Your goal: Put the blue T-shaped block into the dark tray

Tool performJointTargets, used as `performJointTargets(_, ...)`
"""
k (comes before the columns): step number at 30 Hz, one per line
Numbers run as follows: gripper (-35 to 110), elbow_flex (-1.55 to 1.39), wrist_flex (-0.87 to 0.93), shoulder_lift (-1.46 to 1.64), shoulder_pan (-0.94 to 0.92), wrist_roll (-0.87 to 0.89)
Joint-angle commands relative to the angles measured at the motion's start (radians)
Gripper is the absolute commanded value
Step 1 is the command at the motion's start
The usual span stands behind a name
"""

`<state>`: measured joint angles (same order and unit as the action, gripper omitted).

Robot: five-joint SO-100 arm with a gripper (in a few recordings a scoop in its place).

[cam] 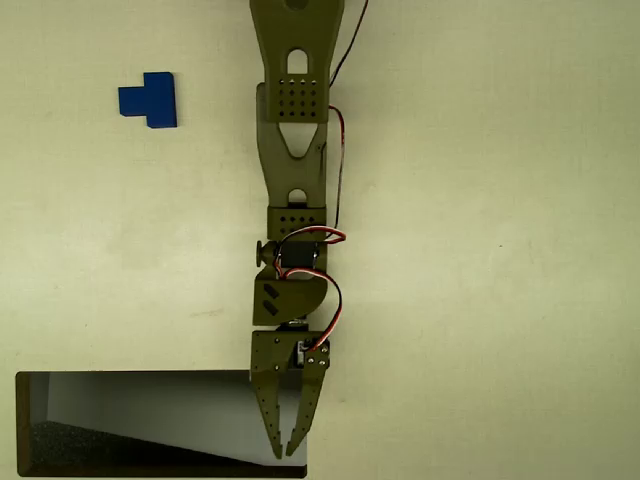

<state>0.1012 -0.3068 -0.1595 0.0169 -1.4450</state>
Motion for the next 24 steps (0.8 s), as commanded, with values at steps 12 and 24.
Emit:
performJointTargets(12,0,0.057,1.738,0.908,-0.071,0.124)
performJointTargets(24,0,-1.373,2.060,1.747,-0.255,-0.472)
